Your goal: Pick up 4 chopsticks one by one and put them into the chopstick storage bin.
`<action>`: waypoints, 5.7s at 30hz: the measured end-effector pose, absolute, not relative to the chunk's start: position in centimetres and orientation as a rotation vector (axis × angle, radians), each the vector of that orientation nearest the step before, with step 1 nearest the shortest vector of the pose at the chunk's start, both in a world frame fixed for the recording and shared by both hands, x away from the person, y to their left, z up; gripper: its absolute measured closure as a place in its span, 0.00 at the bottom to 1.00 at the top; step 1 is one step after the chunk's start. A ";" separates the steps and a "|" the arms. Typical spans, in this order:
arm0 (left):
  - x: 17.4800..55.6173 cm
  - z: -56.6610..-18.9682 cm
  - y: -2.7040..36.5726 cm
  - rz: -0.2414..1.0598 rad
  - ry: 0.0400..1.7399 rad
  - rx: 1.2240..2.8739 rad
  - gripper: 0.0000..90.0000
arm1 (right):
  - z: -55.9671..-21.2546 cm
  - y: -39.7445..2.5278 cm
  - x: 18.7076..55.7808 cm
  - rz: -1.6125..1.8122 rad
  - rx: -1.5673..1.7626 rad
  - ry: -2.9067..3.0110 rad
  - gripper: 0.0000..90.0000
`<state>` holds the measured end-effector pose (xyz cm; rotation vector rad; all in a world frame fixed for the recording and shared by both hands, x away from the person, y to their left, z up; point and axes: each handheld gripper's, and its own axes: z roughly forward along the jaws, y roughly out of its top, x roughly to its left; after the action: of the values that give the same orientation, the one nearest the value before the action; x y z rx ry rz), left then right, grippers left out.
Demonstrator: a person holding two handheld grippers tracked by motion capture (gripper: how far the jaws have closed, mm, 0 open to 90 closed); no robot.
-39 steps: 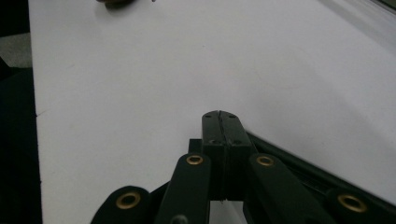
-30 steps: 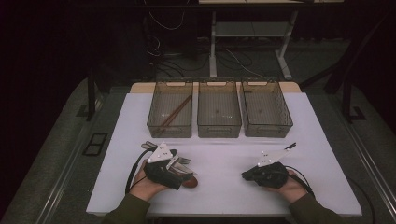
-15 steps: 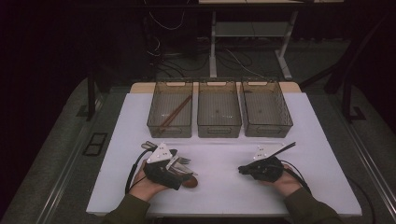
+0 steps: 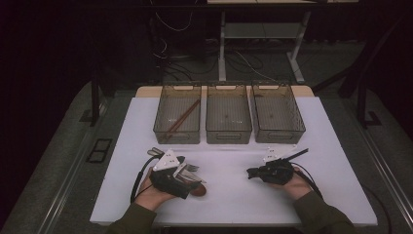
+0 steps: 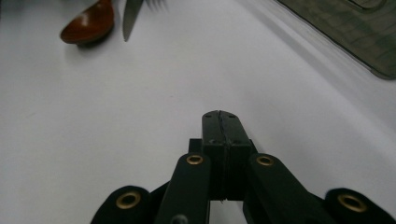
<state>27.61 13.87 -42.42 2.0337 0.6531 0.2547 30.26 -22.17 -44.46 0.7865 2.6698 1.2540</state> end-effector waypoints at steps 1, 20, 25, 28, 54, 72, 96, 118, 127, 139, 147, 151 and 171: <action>27.6 -42.4 13.9 0.254 0.655 2.031 0.00 | -44.3 -22.2 30.1 1.262 0.779 2.674 0.99; 27.7 -42.5 13.9 0.246 0.659 2.028 0.00 | -45.3 -22.2 30.7 1.207 0.792 2.699 0.99; 27.6 -42.5 13.9 0.238 0.659 2.029 0.00 | -45.4 -22.2 31.3 1.210 0.804 2.693 0.99; 27.6 -42.5 13.9 0.237 0.657 2.024 0.00 | -45.3 -22.0 31.7 1.205 0.808 2.682 0.99; 27.7 -42.5 14.1 0.235 0.666 2.017 0.00 | -44.6 -22.1 34.2 1.267 0.866 2.610 0.99; 27.7 -42.6 14.4 0.229 0.668 2.015 0.00 | -43.1 -29.2 34.3 1.084 1.022 2.509 0.99; 27.9 -42.8 14.6 0.208 0.670 2.011 0.00 | -43.9 -38.3 37.8 0.915 1.372 2.294 0.99; 27.9 -42.9 14.5 0.194 0.662 2.023 0.00 | -44.5 -38.4 37.8 0.842 1.377 2.326 0.99; 27.8 -42.9 14.4 0.191 0.655 2.026 0.00 | -44.4 -38.4 37.2 0.829 1.383 2.338 0.99; 27.7 -42.9 14.3 0.184 0.650 2.029 0.00 | -44.4 -38.6 36.8 0.828 1.386 2.349 0.99; 27.7 -42.9 14.3 0.183 0.646 2.030 0.00 | -43.4 -38.4 36.1 0.901 1.346 2.335 0.93; 27.7 -42.8 14.3 0.185 0.647 2.028 0.00 | -42.6 -37.8 35.4 0.998 1.285 2.381 0.80; 27.6 -42.9 14.2 0.180 0.639 2.035 0.00 | -43.8 -33.2 35.8 1.040 0.910 2.699 0.75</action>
<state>27.64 14.15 -42.85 2.0354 0.6388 0.1805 35.76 -33.20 -43.80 0.9100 2.6995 1.0398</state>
